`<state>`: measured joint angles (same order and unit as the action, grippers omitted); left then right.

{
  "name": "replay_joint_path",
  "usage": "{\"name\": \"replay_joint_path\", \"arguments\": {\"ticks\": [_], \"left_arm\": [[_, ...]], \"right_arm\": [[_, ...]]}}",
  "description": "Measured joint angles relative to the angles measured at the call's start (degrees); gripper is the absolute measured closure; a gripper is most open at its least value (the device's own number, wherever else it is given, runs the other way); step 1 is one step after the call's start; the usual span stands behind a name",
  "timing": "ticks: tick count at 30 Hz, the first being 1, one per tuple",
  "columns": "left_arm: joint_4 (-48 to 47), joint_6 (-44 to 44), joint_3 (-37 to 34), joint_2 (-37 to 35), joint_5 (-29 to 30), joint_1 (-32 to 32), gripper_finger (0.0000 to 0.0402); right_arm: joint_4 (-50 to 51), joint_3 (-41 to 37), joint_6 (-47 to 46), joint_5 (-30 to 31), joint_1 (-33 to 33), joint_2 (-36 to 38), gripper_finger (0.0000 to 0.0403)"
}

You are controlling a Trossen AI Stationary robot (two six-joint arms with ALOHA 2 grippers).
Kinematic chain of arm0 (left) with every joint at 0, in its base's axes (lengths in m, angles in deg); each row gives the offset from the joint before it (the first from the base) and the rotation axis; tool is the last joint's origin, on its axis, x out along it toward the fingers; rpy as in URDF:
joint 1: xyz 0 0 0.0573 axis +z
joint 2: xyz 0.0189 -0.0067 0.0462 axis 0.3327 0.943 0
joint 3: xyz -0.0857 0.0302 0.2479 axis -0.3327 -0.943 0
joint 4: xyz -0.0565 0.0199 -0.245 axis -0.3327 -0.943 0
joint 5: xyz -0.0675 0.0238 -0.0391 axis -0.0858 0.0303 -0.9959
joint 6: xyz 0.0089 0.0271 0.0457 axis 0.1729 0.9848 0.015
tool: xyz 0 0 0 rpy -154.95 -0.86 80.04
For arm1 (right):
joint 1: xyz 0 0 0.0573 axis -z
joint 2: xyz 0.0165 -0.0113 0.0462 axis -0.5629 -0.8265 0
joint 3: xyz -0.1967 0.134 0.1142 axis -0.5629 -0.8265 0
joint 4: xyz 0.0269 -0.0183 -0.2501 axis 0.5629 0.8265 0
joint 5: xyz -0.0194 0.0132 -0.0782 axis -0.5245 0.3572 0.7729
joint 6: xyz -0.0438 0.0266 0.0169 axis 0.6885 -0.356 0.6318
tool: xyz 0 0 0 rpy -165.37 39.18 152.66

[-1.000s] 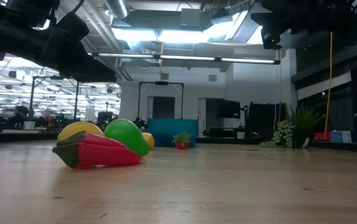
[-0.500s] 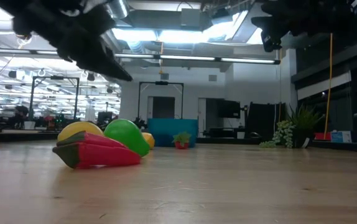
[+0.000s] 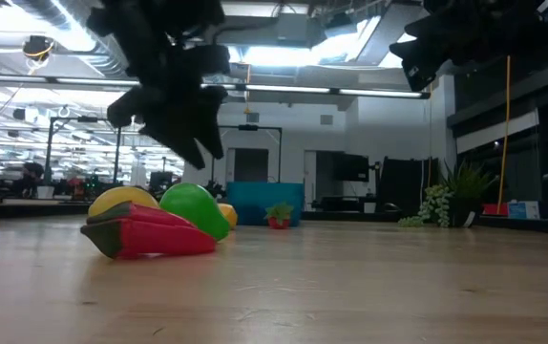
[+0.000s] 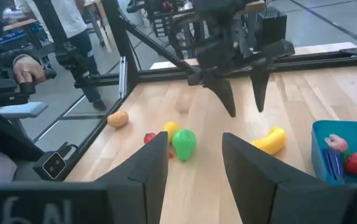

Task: Pick and placing Produce into tupperware
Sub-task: Put the banana into the blue bin

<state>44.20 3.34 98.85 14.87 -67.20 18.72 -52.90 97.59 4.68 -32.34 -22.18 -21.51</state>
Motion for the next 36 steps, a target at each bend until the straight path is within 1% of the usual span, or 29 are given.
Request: {"name": "replay_joint_path", "arguments": {"ticks": [7,11,15,23,36], "left_arm": [[-9.24,6.98,6.94,8.01,-0.1,0.0,0.017],[-10.47,11.64,8.78,11.45,-0.12,0.1,0.017],[-10.52,13.39,9.51,13.97,-0.07,1.11,0.017],[-10.35,14.89,10.8,14.74,-0.15,4.93,0.017],[-10.17,17.86,11.0,15.41,-8.71,9.75,0.017]], "right_arm": [[0.0,0.0,0.44,0.0,0.0,0.0,0.025],[0.0,0.0,1.43,0.0,0.0,0.0,0.025],[0.28,0.0,1.38,-0.01,-0.02,0.0,0.025],[0.79,0.0,1.55,-0.02,-0.02,0.0,0.025],[0.79,0.0,1.73,-0.01,-0.02,0.0,0.025]]}}
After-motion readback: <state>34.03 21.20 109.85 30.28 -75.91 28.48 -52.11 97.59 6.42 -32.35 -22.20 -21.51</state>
